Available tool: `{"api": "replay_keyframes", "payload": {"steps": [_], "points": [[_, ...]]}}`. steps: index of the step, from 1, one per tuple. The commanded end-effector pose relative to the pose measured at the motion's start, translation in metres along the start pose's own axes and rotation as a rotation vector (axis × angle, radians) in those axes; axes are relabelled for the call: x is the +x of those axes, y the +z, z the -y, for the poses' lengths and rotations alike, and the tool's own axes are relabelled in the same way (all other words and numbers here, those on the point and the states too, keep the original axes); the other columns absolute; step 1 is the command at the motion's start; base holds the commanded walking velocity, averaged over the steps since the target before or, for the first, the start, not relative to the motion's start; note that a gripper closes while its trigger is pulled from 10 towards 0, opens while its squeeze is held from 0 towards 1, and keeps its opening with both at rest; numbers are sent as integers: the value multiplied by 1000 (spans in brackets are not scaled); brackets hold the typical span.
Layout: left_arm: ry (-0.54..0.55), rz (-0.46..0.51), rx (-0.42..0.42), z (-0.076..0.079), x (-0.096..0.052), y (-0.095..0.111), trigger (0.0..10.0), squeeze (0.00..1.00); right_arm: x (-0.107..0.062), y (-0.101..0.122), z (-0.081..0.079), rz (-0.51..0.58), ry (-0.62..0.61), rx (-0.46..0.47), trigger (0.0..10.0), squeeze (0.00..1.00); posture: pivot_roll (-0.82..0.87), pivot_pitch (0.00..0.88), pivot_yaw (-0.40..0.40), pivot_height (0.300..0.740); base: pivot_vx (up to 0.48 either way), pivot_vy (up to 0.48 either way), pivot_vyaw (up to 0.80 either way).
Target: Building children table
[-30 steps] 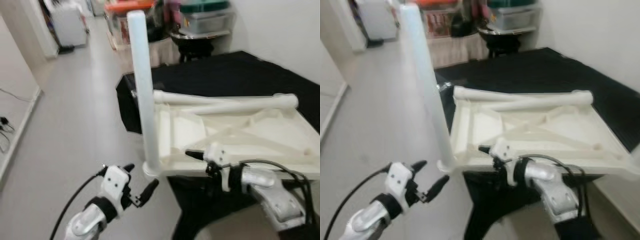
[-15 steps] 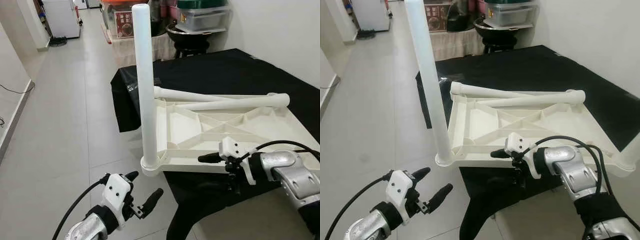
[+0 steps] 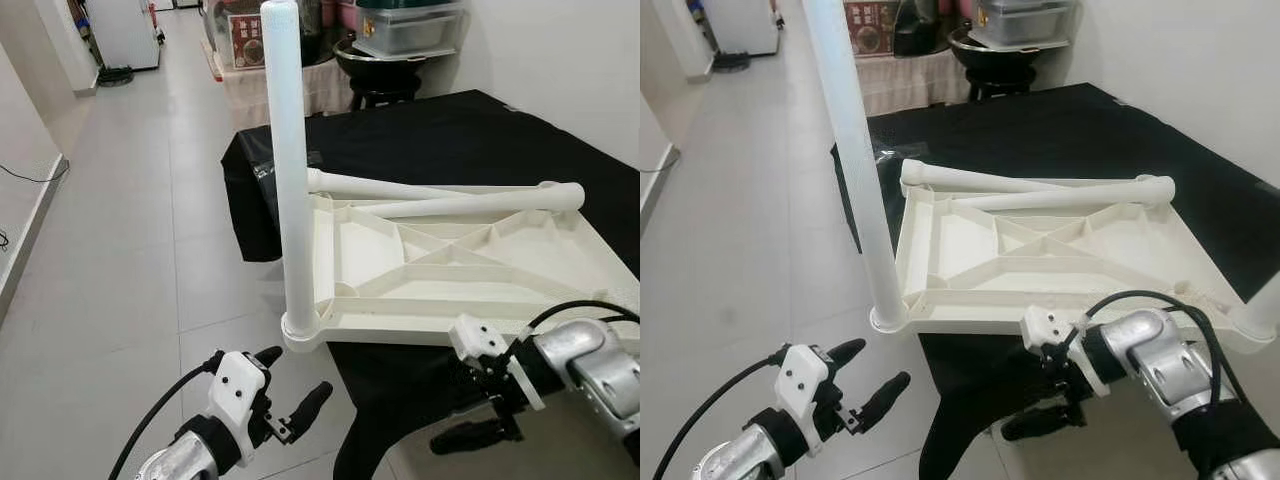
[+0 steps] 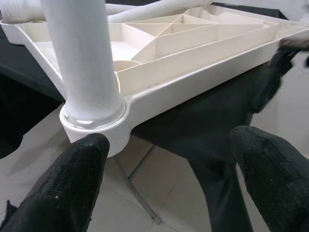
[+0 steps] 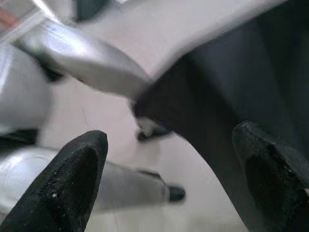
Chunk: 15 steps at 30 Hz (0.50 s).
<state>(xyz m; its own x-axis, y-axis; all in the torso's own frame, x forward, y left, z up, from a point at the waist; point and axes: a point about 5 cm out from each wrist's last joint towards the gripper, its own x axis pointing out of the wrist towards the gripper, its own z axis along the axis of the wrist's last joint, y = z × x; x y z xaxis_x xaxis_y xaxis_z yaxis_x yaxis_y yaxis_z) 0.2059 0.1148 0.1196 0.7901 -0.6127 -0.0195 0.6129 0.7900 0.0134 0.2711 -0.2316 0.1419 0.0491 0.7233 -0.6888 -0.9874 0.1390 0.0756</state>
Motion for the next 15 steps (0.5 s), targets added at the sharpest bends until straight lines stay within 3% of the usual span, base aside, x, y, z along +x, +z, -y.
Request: {"api": "replay_keyframes", "payload": {"steps": [1,6,15], "points": [[-11,-26,1,1,-2,-3,10000,0,0,-2,4,-29,-36,-2,10000,0,51,110,1,740,0,0,0],[-10,-31,4,1,-3,-2,10000,0,-26,-2,10,11,-139,34,10000,0,43,113,11,740,0,0,0],[-18,-34,4,1,-4,-2,10000,0,-47,-4,12,25,-188,40,10000,0,41,118,19,740,0,0,0]]}}
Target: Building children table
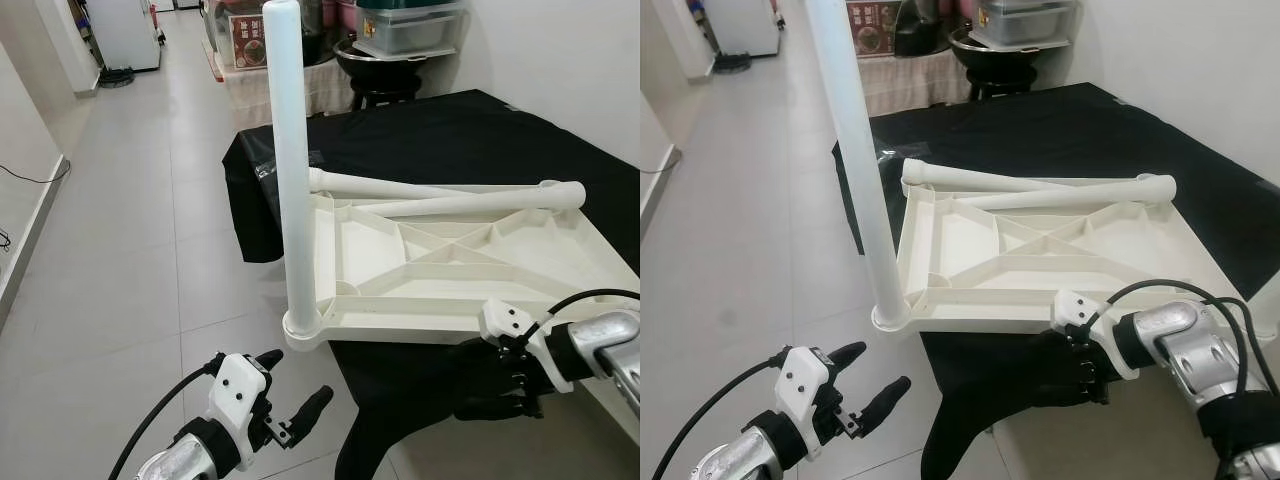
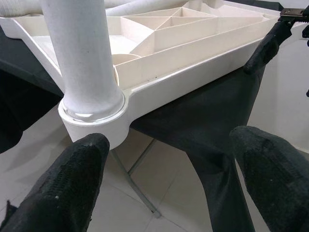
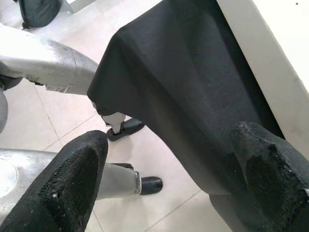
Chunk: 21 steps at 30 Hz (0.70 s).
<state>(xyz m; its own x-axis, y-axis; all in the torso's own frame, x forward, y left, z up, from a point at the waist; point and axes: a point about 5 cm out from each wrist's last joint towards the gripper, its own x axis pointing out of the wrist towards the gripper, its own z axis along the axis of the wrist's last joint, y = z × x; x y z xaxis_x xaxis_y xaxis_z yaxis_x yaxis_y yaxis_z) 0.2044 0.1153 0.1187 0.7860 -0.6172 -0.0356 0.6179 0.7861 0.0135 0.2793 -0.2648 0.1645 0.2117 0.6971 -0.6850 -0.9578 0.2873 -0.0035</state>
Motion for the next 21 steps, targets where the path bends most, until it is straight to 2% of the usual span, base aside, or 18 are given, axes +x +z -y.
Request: {"api": "replay_keyframes", "payload": {"steps": [1,4,7,8,9,11,21], "points": [[-13,-18,4,0,-2,0,10000,0,-10,-1,6,-7,-49,-2,10000,0,43,121,19,740,0,0,0],[-13,-19,5,0,-2,0,10000,0,-10,-8,13,-86,-109,12,10000,0,45,124,19,740,0,0,0],[-10,-18,5,0,-3,2,10000,0,-7,-11,28,-173,-254,12,10000,0,46,130,18,740,0,0,0],[-10,-18,5,0,-3,2,10000,0,-7,-11,28,-173,-254,12,10000,0,46,130,18,740,0,0,0],[-9,-18,5,0,-3,2,10000,0,-5,-9,34,-171,-304,20,10000,0,46,130,18,740,0,0,0],[-9,-18,5,0,-3,2,10000,0,-5,-9,34,-171,-304,20,10000,0,46,130,18,740,0,0,0],[-6,-17,5,1,-3,3,10000,0,9,19,68,-74,-613,71,10000,0,54,143,18,740,0,0,0]]}}
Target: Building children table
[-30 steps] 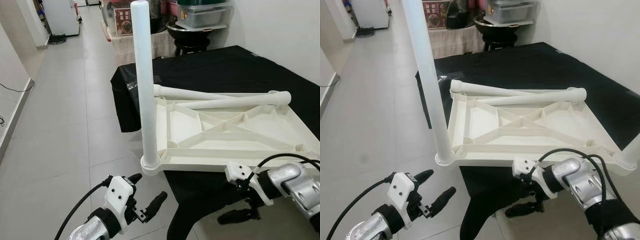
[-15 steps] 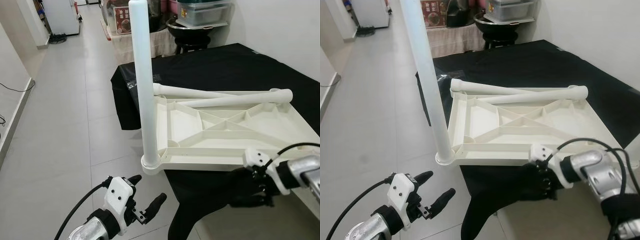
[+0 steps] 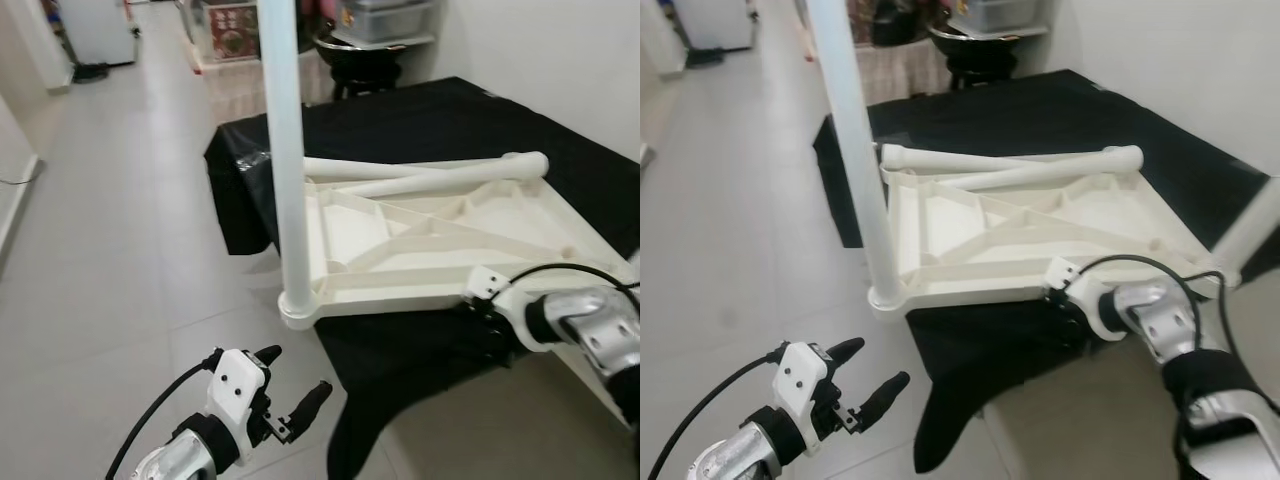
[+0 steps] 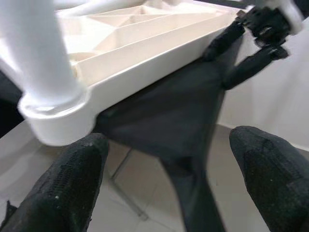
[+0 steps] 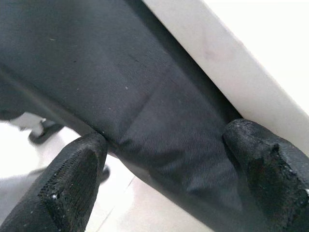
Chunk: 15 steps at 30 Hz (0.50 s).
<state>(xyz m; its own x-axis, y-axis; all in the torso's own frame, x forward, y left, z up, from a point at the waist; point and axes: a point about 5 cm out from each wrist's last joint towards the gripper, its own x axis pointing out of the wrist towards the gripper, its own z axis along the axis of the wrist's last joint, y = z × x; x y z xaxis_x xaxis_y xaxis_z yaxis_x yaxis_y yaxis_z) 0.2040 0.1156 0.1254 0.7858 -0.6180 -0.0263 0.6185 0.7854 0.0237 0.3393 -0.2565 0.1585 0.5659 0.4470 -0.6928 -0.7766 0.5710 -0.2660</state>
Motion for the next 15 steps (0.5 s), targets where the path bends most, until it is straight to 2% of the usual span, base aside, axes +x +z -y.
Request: {"api": "replay_keyframes", "payload": {"steps": [1,2,4,8,15], "points": [[-6,-26,-6,1,-2,-3,10000,0,-8,6,18,17,-184,32,10000,0,54,143,18,740,0,0,0],[-6,-26,-6,1,-2,-3,10000,0,-8,6,18,17,-184,32,10000,0,54,143,18,740,0,0,0],[-3,-26,-7,2,-3,-3,10000,0,-7,18,31,34,-322,63,10000,0,64,149,16,740,0,0,0],[0,-27,-8,3,-4,-3,10000,0,-8,23,42,30,-415,74,10000,0,68,151,13,740,0,0,0],[5,-27,-13,4,-4,-3,10000,0,-14,22,49,0,-471,62,10000,0,68,153,11,740,0,0,0]]}}
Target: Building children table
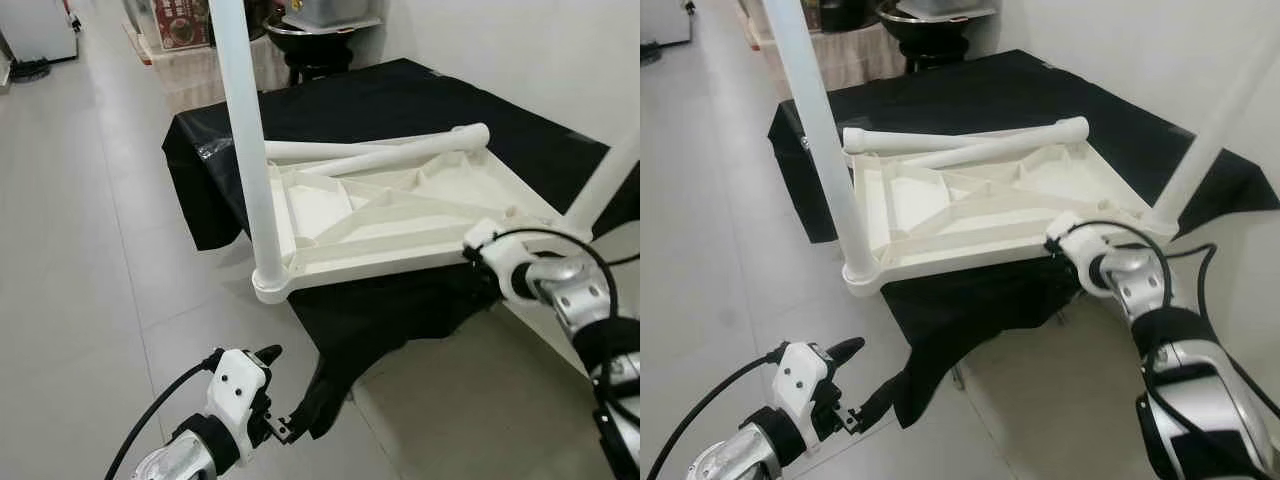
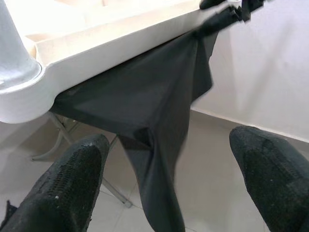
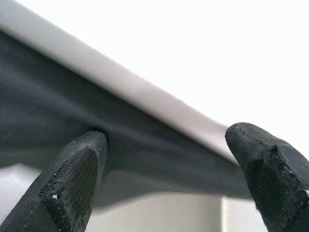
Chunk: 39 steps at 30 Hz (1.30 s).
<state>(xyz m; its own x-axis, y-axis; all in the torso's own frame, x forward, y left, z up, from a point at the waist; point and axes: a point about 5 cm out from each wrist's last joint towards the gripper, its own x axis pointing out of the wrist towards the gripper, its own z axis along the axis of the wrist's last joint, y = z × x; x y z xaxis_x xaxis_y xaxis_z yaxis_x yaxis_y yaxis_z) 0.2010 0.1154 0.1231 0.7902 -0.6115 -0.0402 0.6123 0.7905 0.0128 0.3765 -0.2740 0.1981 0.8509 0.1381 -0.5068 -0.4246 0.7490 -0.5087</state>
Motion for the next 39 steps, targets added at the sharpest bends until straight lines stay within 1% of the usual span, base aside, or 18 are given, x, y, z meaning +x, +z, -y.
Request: {"api": "replay_keyframes", "payload": {"steps": [1,4,5,6,8,10,16,21,23,25,26,27,28,30,32,35,37,39], "points": [[-1,-13,-5,1,-3,-1,10000,0,-1,7,-3,93,77,18,10000,0,68,152,13,740,0,0,0],[0,-14,-5,1,-3,-1,10000,0,-2,12,-5,139,119,25,10000,0,68,152,13,740,0,0,0],[0,-14,-6,1,-3,-1,10000,0,-6,19,-10,236,211,5,10000,0,67,153,14,740,0,0,0],[0,-14,-6,1,-3,-1,10000,0,-6,19,-10,236,211,5,10000,0,67,153,14,740,0,0,0],[-1,-15,-6,1,-3,-1,10000,0,-16,22,-17,354,351,-45,10000,0,66,151,17,740,0,0,0],[-2,-16,-5,0,-3,-1,10000,0,-19,18,-18,357,385,-50,10000,0,65,151,17,740,0,0,0],[-3,-18,-4,0,-4,-2,10000,0,-12,5,-12,230,336,-11,10000,0,65,149,23,740,0,0,0],[-7,-22,-6,2,-6,-2,10000,0,-10,-2,-25,192,479,-25,10000,0,67,155,28,740,0,0,0],[-9,-23,-8,2,-7,-2,10000,0,-10,-1,-26,196,499,-22,10000,0,67,156,28,740,0,0,0],[-11,-25,-10,3,-8,-2,10000,0,-12,4,-29,249,553,-18,10000,0,68,160,30,740,0,0,0],[-12,-27,-13,4,-9,-2,10000,0,-17,13,-30,338,618,-7,10000,0,68,167,32,740,0,0,0],[-12,-27,-13,4,-9,-2,10000,0,-17,13,-30,338,618,-7,10000,0,68,167,32,740,0,0,0],[-14,-30,-17,5,-10,-2,10000,0,-23,21,-29,428,672,8,10000,0,71,172,32,740,0,0,0],[-16,-33,-23,7,-12,-2,10000,0,-30,29,-27,518,737,16,10000,0,71,178,32,740,0,0,0],[-16,-33,-23,7,-12,-2,10000,0,-30,29,-27,518,737,16,10000,0,71,178,32,740,0,0,0],[-20,-36,-27,8,-14,-2,10000,0,-31,22,-30,455,793,-4,10000,0,71,184,31,740,0,0,0],[-23,-39,-31,10,-15,-2,10000,0,-29,8,-39,347,871,-39,10000,0,71,192,31,740,0,0,0],[-25,-40,-33,11,-16,-2,10000,0,-28,3,-43,301,901,-48,10000,0,71,193,31,740,0,0,0]]}}
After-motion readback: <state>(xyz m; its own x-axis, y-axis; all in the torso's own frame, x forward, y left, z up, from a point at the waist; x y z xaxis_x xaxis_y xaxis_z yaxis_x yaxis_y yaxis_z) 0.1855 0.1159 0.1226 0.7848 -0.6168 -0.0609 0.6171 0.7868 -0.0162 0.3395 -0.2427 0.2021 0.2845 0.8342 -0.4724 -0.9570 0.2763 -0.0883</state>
